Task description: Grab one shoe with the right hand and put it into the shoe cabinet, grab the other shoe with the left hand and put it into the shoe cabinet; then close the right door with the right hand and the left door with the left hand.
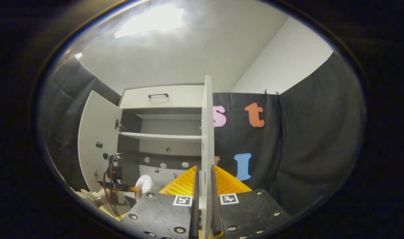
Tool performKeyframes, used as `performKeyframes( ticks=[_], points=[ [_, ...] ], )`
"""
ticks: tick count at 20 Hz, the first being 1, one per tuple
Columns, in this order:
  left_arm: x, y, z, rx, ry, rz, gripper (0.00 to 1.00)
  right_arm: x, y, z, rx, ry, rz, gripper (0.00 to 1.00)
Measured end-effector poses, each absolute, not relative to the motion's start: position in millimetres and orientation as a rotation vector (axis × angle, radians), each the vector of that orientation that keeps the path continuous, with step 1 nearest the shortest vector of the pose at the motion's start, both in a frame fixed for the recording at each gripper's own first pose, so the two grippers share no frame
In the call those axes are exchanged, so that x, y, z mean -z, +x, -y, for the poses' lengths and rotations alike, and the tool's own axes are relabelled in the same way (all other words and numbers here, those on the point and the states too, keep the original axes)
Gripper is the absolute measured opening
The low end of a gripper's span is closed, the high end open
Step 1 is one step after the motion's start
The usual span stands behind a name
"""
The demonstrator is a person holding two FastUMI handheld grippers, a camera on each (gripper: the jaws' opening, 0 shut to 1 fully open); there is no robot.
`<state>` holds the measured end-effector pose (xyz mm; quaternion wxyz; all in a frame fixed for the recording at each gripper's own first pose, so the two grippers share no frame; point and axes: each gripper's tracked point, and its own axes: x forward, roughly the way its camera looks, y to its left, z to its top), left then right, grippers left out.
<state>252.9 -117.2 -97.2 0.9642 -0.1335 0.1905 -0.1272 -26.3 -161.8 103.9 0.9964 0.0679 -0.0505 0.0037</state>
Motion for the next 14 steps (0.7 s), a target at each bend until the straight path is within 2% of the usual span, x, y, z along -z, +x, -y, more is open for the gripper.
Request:
performKeyframes(
  ticks=[5,14],
  points=[
    [113,313,124,0.236,-0.264,-0.422,0.11,-103,-37,171,0.044,0.115,0.1,0.16],
    [163,357,131,0.241,-0.184,-0.523,0.11,-94,-44,192,0.133,0.099,0.077,0.16]
  ],
)
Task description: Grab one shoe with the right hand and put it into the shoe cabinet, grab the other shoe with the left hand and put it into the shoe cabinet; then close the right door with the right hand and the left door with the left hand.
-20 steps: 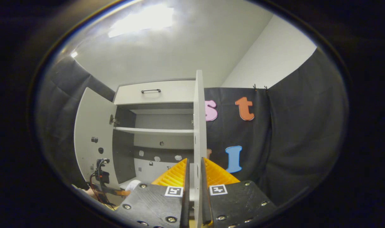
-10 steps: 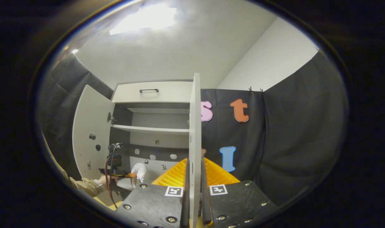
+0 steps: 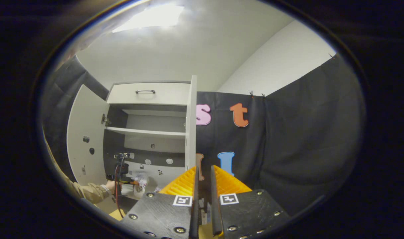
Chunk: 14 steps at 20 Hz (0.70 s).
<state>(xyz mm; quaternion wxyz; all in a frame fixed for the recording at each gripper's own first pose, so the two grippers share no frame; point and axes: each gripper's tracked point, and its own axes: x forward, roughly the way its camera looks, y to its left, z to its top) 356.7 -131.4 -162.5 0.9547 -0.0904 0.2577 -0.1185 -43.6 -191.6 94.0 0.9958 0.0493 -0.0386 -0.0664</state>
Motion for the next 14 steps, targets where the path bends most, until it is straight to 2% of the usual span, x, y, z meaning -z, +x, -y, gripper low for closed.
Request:
performKeyframes(
  ticks=[11,14],
  points=[
    [207,370,135,0.222,-0.111,-0.618,0.11,-86,-45,202,0.153,0.093,0.059,0.16],
    [209,368,136,0.22,-0.119,-0.63,0.17,-84,-47,207,0.163,0.093,0.054,0.16]
  ],
)
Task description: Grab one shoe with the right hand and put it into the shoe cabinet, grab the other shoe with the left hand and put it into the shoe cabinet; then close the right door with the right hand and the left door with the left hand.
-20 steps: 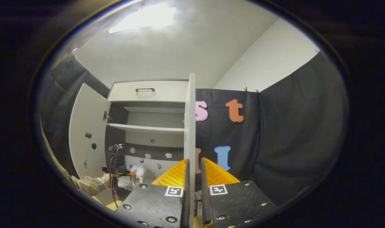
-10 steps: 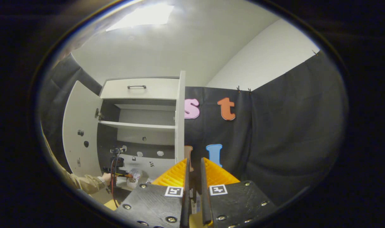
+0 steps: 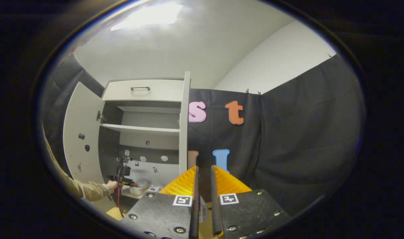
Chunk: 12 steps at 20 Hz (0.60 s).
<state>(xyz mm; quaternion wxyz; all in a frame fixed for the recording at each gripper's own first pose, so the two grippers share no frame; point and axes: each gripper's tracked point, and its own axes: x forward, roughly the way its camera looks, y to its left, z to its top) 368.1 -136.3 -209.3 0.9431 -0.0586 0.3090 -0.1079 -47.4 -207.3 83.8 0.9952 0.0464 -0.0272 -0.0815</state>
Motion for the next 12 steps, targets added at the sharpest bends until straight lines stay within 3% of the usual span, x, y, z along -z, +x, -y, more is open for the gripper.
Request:
performKeyframes(
  ticks=[1,3,4,5,7,9,12],
  points=[
    [205,366,138,0.23,-0.12,-0.623,0.22,-83,-48,209,0.164,0.094,0.053,0.16],
    [189,363,132,0.214,-0.074,-0.585,0.48,-81,-48,211,0.165,0.093,0.049,0.16],
    [178,361,129,0.208,-0.052,-0.561,0.55,-79,-48,212,0.164,0.094,0.045,0.16],
    [168,359,130,0.212,-0.043,-0.531,0.51,-77,-48,213,0.16,0.096,0.042,0.16],
    [138,345,130,0.225,-0.045,-0.465,0.6,-71,-45,214,0.15,0.102,0.032,0.16],
    [105,326,131,0.242,-0.039,-0.396,0.57,-64,-44,214,0.132,0.113,0.014,0.17],
    [53,287,135,0.269,-0.04,-0.281,0.7,-54,-40,213,0.106,0.125,-0.008,0.19]
  ],
)
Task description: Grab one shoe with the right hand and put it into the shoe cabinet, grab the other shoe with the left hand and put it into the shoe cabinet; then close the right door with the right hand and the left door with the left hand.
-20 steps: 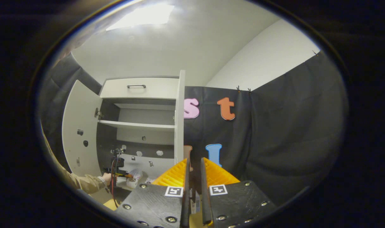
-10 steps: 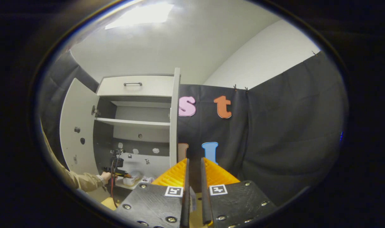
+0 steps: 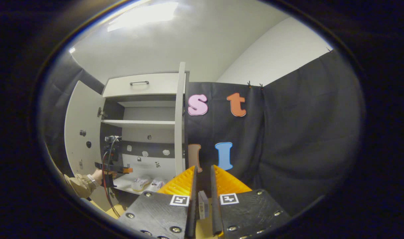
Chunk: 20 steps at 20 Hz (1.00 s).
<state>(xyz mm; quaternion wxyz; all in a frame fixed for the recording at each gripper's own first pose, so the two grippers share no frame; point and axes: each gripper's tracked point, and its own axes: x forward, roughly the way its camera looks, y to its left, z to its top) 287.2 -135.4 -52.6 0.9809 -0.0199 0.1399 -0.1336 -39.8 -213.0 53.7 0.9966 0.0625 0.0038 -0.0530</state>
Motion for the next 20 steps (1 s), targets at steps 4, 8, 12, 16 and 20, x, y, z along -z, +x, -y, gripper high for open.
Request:
performKeyframes(
  ticks=[4,8,12,16,20],
  points=[
    [0,227,136,0.283,-0.027,-0.18,0.74,-44,-37,215,0.076,0.13,-0.027,0.19],
    [-32,167,137,0.282,0.019,-0.125,0.96,-33,-32,215,0.039,0.134,-0.057,0.31],
    [-46,116,133,0.27,-0.006,-0.118,0.96,-24,-23,212,-0.018,0.143,-0.078,0.49],
    [-60,78,116,0.223,-0.007,-0.118,0.96,-18,-6,214,-0.052,0.146,-0.078,0.82],
    [-78,50,97,0.162,-0.008,-0.09,0.96,8,19,217,-0.061,0.138,-0.121,0.9]
  ],
)
